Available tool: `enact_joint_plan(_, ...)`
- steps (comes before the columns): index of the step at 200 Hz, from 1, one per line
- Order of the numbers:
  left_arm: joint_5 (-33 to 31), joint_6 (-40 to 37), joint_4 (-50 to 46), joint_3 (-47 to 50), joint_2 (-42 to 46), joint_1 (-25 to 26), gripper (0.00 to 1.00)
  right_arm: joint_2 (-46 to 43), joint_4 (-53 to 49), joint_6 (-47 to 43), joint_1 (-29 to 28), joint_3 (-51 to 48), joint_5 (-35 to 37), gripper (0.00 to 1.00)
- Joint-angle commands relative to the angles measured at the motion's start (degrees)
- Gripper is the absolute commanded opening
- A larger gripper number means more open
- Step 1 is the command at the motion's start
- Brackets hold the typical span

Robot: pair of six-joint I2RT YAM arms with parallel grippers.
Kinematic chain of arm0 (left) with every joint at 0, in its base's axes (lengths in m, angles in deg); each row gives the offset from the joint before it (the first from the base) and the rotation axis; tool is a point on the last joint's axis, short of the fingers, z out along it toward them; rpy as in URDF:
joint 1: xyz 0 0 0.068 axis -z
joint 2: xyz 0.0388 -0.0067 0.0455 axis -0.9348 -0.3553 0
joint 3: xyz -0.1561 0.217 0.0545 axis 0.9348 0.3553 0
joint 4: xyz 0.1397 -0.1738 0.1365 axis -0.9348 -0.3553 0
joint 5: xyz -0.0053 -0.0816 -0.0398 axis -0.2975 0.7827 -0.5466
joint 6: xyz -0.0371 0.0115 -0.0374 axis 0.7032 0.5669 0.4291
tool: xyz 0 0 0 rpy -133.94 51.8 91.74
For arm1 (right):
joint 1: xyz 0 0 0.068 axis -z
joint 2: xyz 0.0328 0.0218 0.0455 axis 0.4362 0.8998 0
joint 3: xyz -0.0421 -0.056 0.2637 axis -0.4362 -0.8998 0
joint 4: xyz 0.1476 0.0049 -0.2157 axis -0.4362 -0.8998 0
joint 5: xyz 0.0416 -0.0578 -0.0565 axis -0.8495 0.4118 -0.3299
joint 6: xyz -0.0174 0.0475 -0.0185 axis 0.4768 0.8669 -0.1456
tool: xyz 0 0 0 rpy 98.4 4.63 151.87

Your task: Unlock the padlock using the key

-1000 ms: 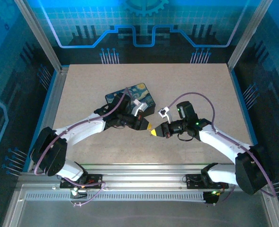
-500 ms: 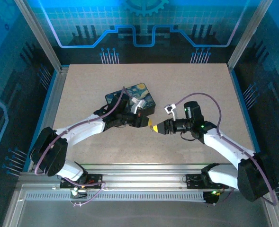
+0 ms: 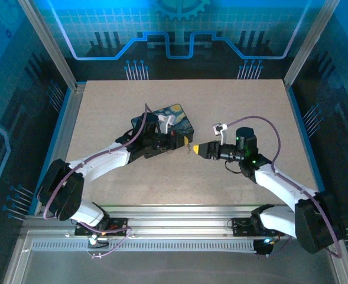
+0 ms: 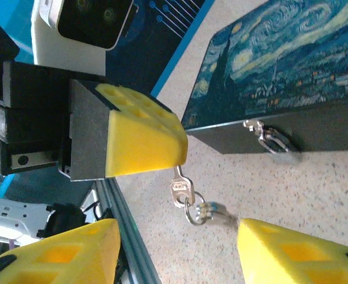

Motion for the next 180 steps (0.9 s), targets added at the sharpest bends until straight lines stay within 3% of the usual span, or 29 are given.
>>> enact_joint_plan(1,-2.8,2.8,3.2,1.7,2.3,-0.3,0.0,3.9,7.5,3.4,0.6,1.3,-1.3,0.54)
enact_joint_plan(65,-5.7,4.3,3.3,2.4,3.8,-0.9,0.0,4.9,11.2,6.2,-1.0,0.2,-2.2,0.51)
enact_joint_plan(122,-7.4,6.0,5.2,5.5,5.8,-1.4,0.0,11.3,21.7,13.7,-0.7,0.9,-5.2,0.45)
enact_joint_plan(180,-5.9,6.4,6.1,6.0,5.9,-2.6,0.0,11.8,21.8,13.3,-2.5,2.0,-3.9,0.45)
